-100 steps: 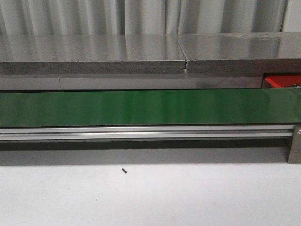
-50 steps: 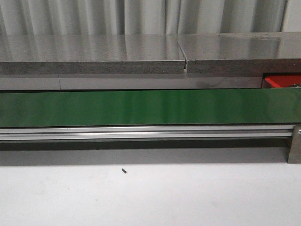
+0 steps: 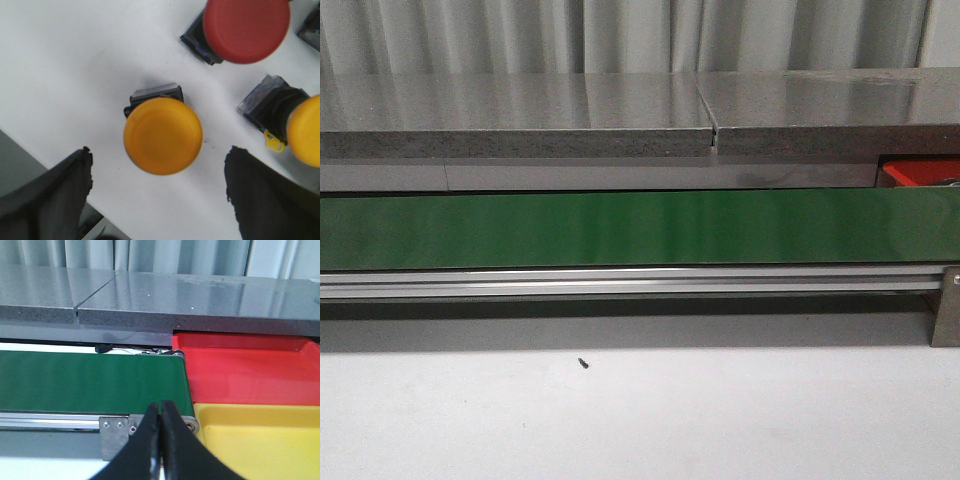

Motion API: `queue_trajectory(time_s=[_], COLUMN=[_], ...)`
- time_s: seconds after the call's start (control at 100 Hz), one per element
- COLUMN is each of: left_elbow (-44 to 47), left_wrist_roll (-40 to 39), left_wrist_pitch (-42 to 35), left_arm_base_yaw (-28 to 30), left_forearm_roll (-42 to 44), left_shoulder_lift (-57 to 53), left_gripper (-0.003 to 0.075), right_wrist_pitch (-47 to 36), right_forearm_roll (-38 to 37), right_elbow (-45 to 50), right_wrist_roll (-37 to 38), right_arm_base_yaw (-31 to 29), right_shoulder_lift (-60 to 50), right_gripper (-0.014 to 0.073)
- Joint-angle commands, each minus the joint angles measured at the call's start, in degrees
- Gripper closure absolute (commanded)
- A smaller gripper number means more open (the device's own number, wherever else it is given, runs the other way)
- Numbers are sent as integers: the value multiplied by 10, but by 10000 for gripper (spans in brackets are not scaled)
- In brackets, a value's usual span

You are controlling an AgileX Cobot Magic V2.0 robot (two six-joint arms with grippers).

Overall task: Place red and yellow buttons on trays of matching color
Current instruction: 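Grasp a yellow push button with the left gripper, set it on belt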

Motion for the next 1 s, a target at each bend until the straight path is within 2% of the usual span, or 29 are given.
queue_trajectory(time_s=[0.0,0.13,0.2,0.39,0.49,0.71,0.85,0.99], left_elbow=[-28,-34,-34,-34,-34,-34,-44,-85], left_wrist_roll=[-4,-4,-4,-4,-3,1,1,1], left_wrist_pitch=[-17,-45,-48,-56,-52,-6,-2,19], left_arm_base_yaw=[2,2,2,2,2,-5,-32,-80], left_forearm_roll=[-7,-25,-26,-25,-25,-26,-26,-26], left_shoulder_lift=[0,17,22,23,22,-48,-125,-153], left_gripper=[185,197,234,475,562,575,575,575], right_wrist_pitch=[-45,-45,-45,-45,-45,-45,-45,-45], right_forearm_roll=[-8,-8,-8,-8,-8,-8,-8,-8], right_elbow=[0,0,0,0,0,0,0,0], right_wrist_roll=[0,0,0,0,0,0,0,0], right_arm_base_yaw=[-1,-1,-1,-1,-1,-1,-1,-1], right_shoulder_lift=[-9,-9,-9,-9,-9,-9,-9,-9], right_gripper=[708,708,708,708,708,708,708,708])
